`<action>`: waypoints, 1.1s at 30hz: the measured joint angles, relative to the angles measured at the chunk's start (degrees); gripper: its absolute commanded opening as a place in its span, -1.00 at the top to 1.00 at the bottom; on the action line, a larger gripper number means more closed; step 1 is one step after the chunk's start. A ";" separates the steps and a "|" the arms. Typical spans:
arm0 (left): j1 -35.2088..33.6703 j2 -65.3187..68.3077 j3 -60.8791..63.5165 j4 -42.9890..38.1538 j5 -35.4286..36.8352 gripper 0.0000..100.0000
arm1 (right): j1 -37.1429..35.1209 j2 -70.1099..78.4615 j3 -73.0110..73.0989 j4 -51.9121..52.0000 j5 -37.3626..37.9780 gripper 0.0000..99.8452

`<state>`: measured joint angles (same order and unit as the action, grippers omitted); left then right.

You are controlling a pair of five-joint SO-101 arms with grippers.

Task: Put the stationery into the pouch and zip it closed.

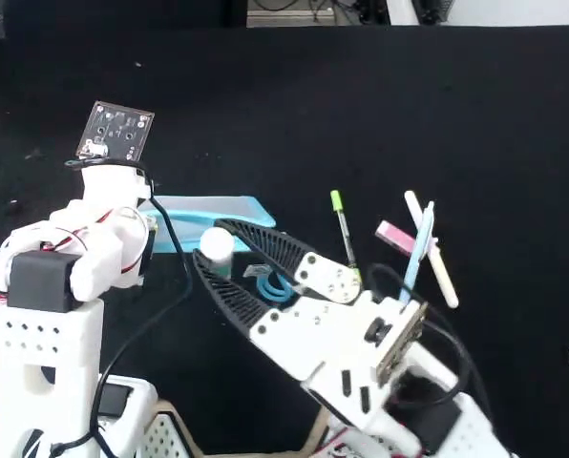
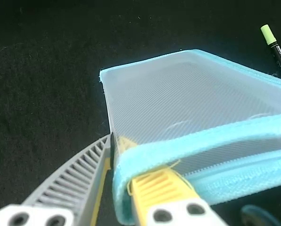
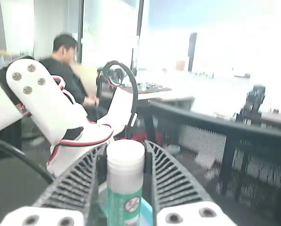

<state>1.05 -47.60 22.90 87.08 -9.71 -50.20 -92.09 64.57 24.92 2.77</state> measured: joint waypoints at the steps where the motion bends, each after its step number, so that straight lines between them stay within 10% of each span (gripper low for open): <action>1: 0.00 0.00 0.00 0.00 0.00 0.94 | 0.00 -0.62 2.20 -3.16 0.44 0.98; 14: 0.00 0.00 0.00 1.41 0.00 0.94 | 0.00 -1.76 23.21 -37.45 13.89 0.98; 33: 0.35 0.00 0.00 1.67 0.00 0.94 | 4.22 -1.85 29.80 -35.52 13.80 0.83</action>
<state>1.41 -47.60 22.90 88.75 -9.71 -45.98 -93.93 94.37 -10.59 16.57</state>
